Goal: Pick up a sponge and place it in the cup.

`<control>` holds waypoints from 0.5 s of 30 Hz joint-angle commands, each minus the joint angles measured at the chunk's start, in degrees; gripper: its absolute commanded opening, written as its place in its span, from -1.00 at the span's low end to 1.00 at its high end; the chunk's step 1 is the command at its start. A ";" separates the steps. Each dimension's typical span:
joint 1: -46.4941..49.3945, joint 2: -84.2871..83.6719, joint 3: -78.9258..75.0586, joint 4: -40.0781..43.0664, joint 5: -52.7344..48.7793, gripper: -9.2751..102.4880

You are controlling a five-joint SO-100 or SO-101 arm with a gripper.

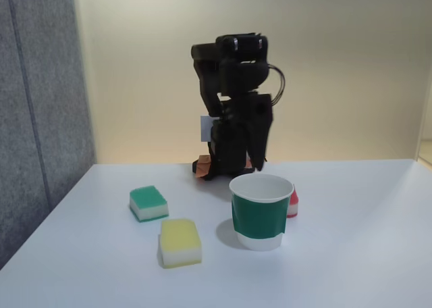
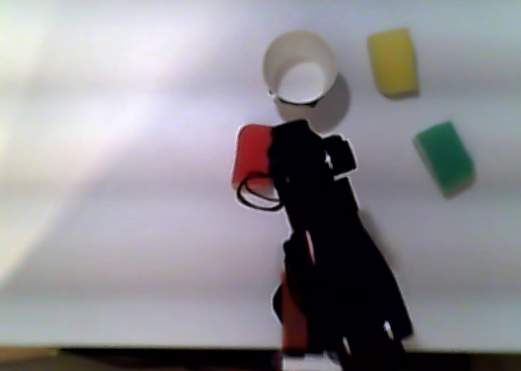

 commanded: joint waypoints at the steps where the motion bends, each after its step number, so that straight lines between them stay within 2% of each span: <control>1: -5.36 -5.19 -5.10 0.35 -7.29 -0.84; 5: -8.88 -15.91 -9.76 -4.92 -20.13 -0.84; 12: -10.72 -30.59 -11.69 -19.86 -29.79 -0.84; 15: -12.22 -33.66 -11.60 -22.76 -29.62 -0.48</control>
